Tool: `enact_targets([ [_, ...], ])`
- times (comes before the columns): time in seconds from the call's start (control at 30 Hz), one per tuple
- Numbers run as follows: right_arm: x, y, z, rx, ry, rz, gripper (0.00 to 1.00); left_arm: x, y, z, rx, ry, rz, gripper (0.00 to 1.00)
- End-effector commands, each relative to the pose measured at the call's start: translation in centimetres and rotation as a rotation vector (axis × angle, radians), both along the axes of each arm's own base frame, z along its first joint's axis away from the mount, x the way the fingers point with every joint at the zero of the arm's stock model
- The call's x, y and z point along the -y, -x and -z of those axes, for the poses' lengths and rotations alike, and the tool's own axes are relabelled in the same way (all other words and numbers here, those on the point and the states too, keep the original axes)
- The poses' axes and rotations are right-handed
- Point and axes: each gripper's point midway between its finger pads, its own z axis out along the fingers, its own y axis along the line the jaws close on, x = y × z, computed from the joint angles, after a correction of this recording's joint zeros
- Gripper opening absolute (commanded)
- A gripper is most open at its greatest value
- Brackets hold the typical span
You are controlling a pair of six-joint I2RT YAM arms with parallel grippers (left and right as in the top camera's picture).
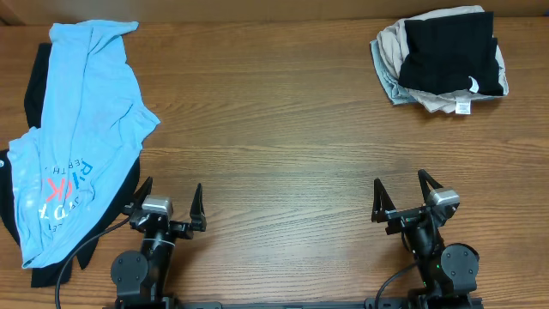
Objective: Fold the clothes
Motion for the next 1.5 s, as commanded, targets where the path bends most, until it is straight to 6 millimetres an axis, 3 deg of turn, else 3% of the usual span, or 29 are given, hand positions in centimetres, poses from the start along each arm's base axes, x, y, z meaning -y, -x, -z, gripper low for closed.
enact_targets([
  [0.0, 0.0, 0.0, 0.2, 0.002, 0.000, 0.002, 1.00, -0.5, 0.0, -0.1, 0.007, 0.004, -0.023, 1.00],
  [0.43, 0.0, 0.0, 0.2, 0.003, 0.000, 0.006, 1.00, -0.5, 0.0, -0.1, 0.007, 0.004, -0.023, 1.00],
  [0.63, 0.4, -0.1, -1.5, 0.072, -0.009, 0.027, 1.00, -0.4, 0.0, -0.2, 0.010, 0.004, -0.022, 1.00],
  [0.73, -0.4, 0.2, -2.3, 0.104, -0.011, -0.022, 1.00, 0.3, 0.1, -0.6, 0.025, 0.009, 0.020, 1.00],
  [0.9, -1.7, 1.1, -5.1, 0.213, -0.015, -0.105, 1.00, 2.5, 0.9, -3.9, 0.132, 0.002, 0.155, 1.00],
  [1.23, -1.1, 3.2, -14.1, 0.343, -0.025, -0.081, 1.00, 0.9, 2.1, -11.7, 0.142, 0.006, 0.049, 1.00],
  [1.47, -1.2, 0.7, -17.4, 0.178, -0.011, -0.070, 1.00, -0.2, -0.4, -15.1, -0.037, 0.008, -0.008, 1.00],
])
